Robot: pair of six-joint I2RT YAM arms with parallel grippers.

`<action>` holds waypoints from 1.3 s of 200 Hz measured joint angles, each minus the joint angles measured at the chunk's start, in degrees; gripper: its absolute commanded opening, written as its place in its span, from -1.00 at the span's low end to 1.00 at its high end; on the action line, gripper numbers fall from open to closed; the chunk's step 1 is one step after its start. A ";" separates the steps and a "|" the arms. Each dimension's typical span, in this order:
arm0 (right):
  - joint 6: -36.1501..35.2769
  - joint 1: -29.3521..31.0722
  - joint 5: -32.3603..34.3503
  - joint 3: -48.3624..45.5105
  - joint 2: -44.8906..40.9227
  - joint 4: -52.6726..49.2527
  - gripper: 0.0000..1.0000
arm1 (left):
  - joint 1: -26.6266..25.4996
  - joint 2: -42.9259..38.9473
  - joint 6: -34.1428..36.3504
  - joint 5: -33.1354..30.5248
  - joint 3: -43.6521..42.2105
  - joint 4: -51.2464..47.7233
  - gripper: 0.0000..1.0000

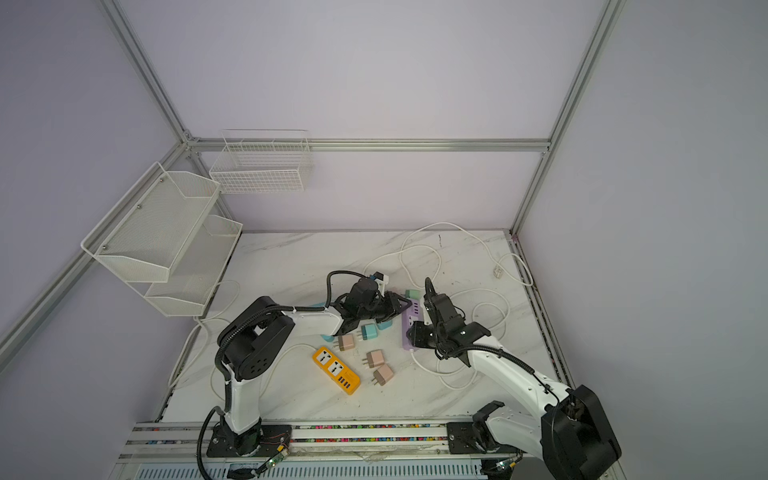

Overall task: Pull the plug off the socket
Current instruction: 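Grip the teal adapter with the right gripper and pull it from the strip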

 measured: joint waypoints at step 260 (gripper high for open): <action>-2.91 -5.55 -7.02 -2.43 2.86 2.80 -0.77 | -0.15 2.56 -0.20 -0.33 0.04 -0.35 -1.00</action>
